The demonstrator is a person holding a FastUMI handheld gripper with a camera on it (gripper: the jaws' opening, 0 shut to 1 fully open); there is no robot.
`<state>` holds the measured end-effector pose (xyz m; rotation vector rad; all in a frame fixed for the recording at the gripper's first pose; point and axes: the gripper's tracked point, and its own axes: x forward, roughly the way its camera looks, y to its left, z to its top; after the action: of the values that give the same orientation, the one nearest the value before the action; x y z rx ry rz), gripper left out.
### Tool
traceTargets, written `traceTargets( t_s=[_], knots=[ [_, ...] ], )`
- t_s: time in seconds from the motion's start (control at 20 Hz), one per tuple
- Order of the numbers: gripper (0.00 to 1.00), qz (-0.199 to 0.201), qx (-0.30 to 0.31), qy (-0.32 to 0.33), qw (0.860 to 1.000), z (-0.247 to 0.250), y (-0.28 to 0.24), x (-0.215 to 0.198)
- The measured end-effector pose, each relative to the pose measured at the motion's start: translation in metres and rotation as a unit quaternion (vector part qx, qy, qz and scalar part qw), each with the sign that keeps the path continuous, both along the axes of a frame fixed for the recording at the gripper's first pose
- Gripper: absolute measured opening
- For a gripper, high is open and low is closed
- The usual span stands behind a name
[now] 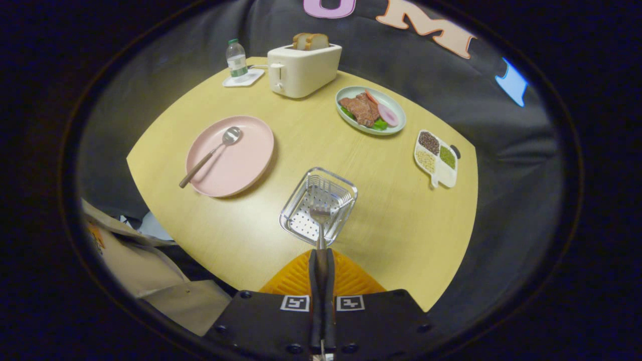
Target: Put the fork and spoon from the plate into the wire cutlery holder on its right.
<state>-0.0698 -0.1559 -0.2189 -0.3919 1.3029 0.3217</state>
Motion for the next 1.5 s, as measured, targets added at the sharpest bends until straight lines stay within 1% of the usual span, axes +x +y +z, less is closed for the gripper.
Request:
traceTargets(
  t_s=[0.25, 0.4, 0.6, 0.85, 1.15, 1.25, 1.3, 1.4, 1.5],
  knots=[
    [0.07, 0.019, -0.009, 0.06, 0.998, -0.018, 0.003, -0.007],
    [0.08, 0.03, -0.02, 0.075, 0.996, -0.026, 0.006, -0.005],
    [0.08, 0.026, -0.032, 0.084, 0.996, -0.034, 0.007, -0.002],
    [0.15, 0.014, -0.029, 0.065, 0.997, -0.031, 0.012, 0.009],
    [0.73, 0.0, -0.001, 0.011, 1.0, -0.021, 0.027, 0.023],
    [0.93, -0.009, 0.022, -0.024, 0.999, -0.014, 0.042, 0.031],
    [1.0, -0.013, 0.039, -0.042, 0.998, -0.011, 0.052, 0.035],
    [1.0, -0.026, 0.062, -0.092, 0.994, -0.002, 0.07, 0.046],
    [1.0, -0.044, 0.084, -0.14, 0.986, 0.005, 0.087, 0.055]
  ],
)
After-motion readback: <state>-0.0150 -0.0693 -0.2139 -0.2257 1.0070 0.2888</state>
